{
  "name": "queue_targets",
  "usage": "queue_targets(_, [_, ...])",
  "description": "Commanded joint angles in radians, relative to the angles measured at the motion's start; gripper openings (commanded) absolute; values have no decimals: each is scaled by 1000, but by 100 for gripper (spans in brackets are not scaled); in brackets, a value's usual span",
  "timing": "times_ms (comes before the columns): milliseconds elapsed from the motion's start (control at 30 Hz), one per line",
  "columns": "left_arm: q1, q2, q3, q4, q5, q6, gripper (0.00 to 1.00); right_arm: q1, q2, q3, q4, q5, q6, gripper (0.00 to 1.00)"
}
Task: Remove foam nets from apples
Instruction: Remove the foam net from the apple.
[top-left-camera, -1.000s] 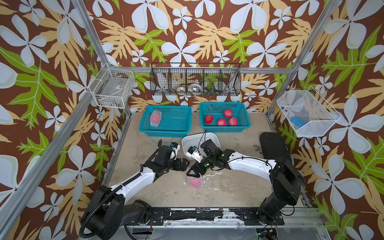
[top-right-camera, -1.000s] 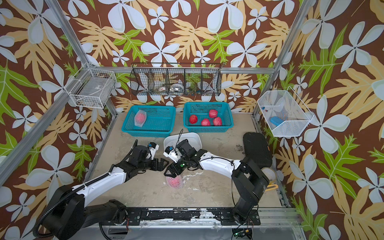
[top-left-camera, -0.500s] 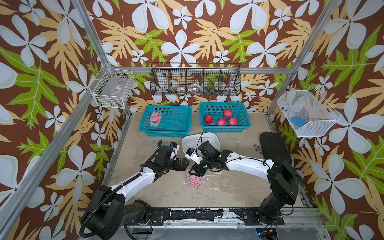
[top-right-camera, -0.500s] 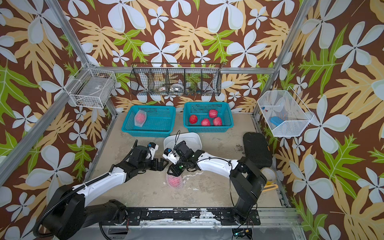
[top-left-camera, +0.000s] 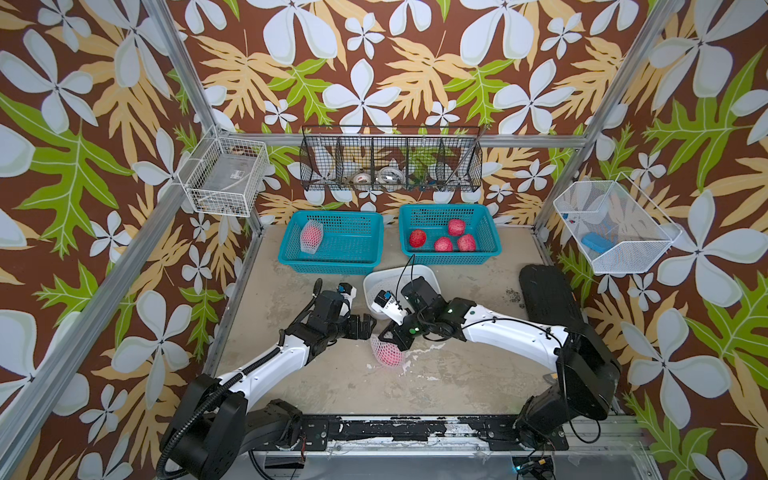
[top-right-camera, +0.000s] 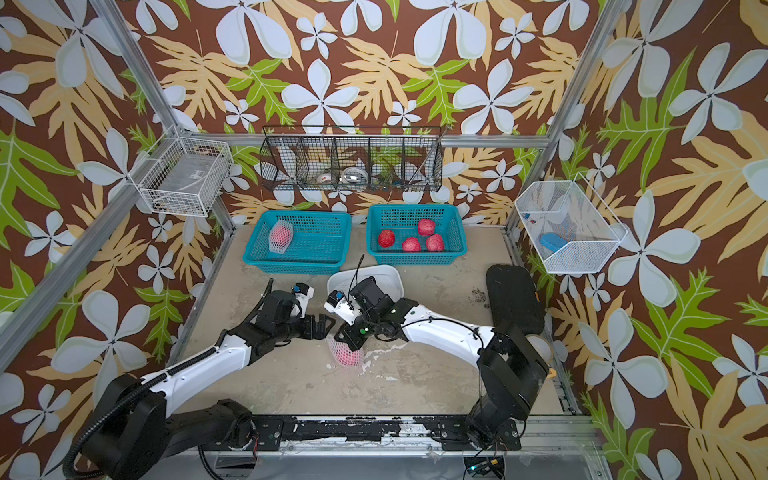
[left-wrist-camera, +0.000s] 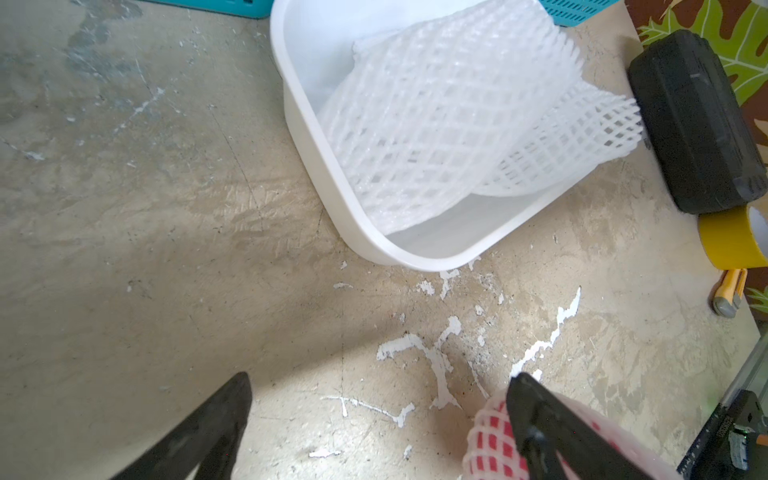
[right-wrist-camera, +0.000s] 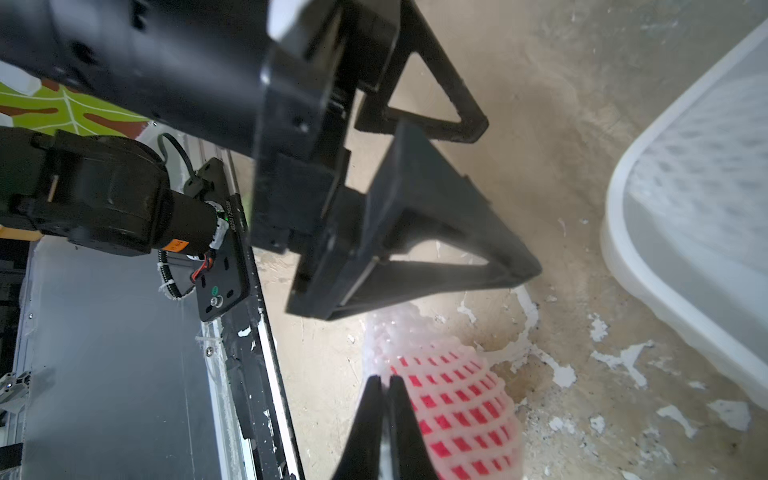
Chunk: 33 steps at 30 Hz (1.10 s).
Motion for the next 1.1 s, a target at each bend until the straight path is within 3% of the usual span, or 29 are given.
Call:
queue_targets(0, [1,-12,12,-4,-33,-5,98,-1,-55,-3,39,14,-1,0])
queue_targets(200, [1,-29,12,-4,-73,-14,98,-9,-187,-91,154,91,12,0])
queue_targets(400, [1,-33,8,4,-88,-25,98,-33,-179,-252,330,85,46,0])
queue_targets(533, [1,-43,14,-4,-91,-29,98,-33,-199,-264,334,111,49,0])
queue_targets(900, [1,-68,14,1,-115,-39,98,-45,-185,-224,250,-209,115,0])
queue_targets(1000, [1,-89,-2,6,-130,-39,99,-45,-280,-276,310,-177,149,0])
queue_targets(1067, [1,-89,-8,13,-128,-40,99,-45,-316,-321,351,-91,145,0])
